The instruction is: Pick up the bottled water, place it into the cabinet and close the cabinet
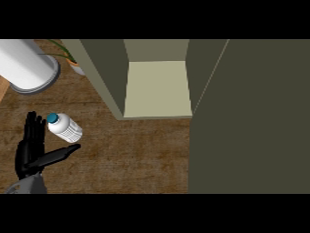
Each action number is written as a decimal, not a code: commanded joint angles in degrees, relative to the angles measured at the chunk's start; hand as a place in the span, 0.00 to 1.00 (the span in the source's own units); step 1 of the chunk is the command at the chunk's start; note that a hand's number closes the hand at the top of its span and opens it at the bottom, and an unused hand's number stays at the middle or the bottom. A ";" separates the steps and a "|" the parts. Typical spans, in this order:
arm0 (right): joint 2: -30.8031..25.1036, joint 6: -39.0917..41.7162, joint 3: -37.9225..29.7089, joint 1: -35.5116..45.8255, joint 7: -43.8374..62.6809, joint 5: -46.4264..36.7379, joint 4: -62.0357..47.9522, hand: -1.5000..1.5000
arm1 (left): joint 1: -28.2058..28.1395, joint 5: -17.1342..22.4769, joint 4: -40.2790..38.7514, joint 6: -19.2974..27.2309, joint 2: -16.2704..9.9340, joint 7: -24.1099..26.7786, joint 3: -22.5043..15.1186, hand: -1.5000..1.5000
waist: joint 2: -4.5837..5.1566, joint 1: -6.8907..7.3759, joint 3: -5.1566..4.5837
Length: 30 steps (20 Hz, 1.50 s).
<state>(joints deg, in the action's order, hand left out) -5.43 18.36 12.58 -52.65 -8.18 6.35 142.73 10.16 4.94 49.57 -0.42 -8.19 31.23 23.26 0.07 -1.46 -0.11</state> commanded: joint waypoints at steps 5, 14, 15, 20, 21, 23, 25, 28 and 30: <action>-0.87 -0.25 -1.96 -2.12 2.24 3.40 6.34 0.00 | 6.73 2.46 -17.49 -11.51 -3.73 7.60 1.45 0.00 | 0.15 -0.06 -0.03; -0.48 1.51 -0.61 -4.85 -2.03 2.01 4.58 0.00 | 10.54 3.48 -30.04 -11.80 -2.50 19.10 4.27 1.00 | 0.17 -0.35 -0.05; -1.76 1.59 -2.82 -4.79 -0.19 4.46 6.70 0.00 | 11.14 3.43 -30.45 -9.89 0.27 20.49 4.18 1.00 | 0.30 -0.42 -0.08; -0.99 2.70 -0.15 -7.66 -2.86 1.60 5.95 0.00 | 14.36 5.35 -35.02 -13.16 -1.07 20.80 6.13 1.00 | 0.32 -1.09 -0.14; 0.41 2.36 0.99 -6.87 -5.63 -1.42 2.38 0.00 | 13.60 5.69 -35.97 -16.64 -3.39 20.33 6.34 1.00 | 0.25 -0.86 -0.11; -1.63 3.38 -0.29 -9.64 -3.42 2.31 7.69 0.00 | 16.08 6.11 -35.76 -15.13 -2.78 19.80 6.70 1.00 | 0.27 -1.11 -0.12; -1.70 2.87 -2.60 -6.94 -2.71 4.12 5.56 0.00 | 14.35 4.67 -35.26 -17.52 -0.54 21.36 4.38 1.00 | 0.16 -0.05 -0.02; 0.15 0.31 -1.89 -3.54 -1.10 2.80 4.05 0.00 | 10.82 1.93 -33.78 -18.97 3.55 24.70 0.74 1.00 | 0.11 0.88 0.03; -1.24 1.89 -3.61 -5.75 -2.51 4.32 4.80 0.00 | 8.40 -0.56 -32.88 -17.07 7.07 28.50 -1.80 1.00 | 0.06 0.58 0.03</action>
<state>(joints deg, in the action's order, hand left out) -5.81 20.49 11.37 -57.94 -13.48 5.35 142.27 22.20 6.85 17.43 -14.55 -7.18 52.87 24.78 -0.12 -1.16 0.39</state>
